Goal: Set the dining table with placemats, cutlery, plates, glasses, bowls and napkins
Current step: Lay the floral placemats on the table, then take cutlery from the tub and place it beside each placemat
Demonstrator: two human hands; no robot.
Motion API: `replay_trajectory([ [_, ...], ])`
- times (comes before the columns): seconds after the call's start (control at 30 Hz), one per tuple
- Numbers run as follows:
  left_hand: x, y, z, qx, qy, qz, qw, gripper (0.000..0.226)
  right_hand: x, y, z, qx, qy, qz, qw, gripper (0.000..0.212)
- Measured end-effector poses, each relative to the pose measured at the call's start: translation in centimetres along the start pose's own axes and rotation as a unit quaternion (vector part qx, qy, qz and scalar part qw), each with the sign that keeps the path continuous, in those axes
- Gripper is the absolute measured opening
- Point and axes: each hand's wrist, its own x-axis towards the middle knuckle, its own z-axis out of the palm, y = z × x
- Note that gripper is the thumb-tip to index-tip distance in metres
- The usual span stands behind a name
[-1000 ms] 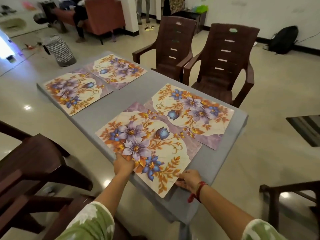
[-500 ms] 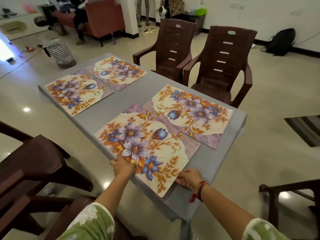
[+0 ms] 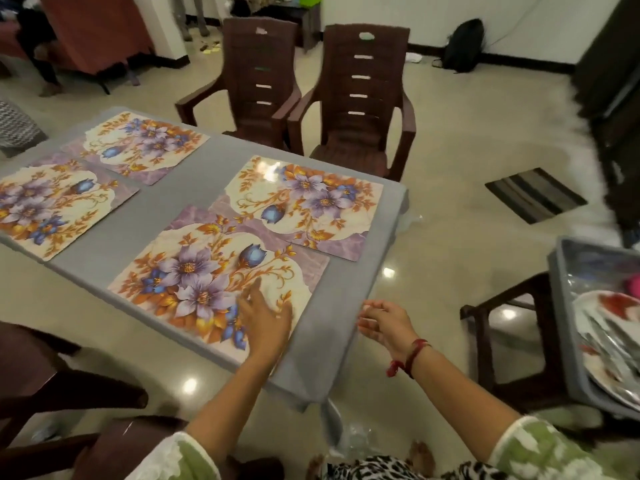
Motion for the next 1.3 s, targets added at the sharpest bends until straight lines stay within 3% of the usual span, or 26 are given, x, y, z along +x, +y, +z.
replay_trajectory([
  [0.2, -5.8, 8.7, 9.9, -0.026, -0.179, 0.112, 0.977, 0.068, -1.1, -3.8, -12.2, 0.109, 0.087, -0.037, 0.990, 0.012],
  [0.4, -11.5, 17.3, 21.7, 0.005, -0.269, 0.145, 0.952, 0.052, -0.8, -5.4, -27.4, 0.172, 0.179, -0.067, 0.966, 0.011],
  [0.7, -20.3, 28.5, 36.5, 0.071, -0.449, 0.248, 0.856, 0.041, -3.5, -3.9, -46.8, 0.284, 0.331, -0.052, 0.898, 0.010],
  [0.97, -20.7, 32.4, 42.1, 0.153, -0.485, 0.309, 0.804, 0.035, -3.2, -1.6, -52.6, 0.357, 0.402, -0.031, 0.843, 0.018],
  [1.13, -19.8, 34.8, 45.8, 0.168, -0.515, 0.324, 0.775, 0.049, -1.2, -1.3, -54.4, 0.378, 0.424, 0.003, 0.823, 0.019],
  [1.3, -17.4, 37.6, 51.6, 0.213, -0.569, 0.368, 0.704, 0.047, 3.2, -1.2, -55.1, 0.421, 0.410, 0.087, 0.804, 0.017],
])
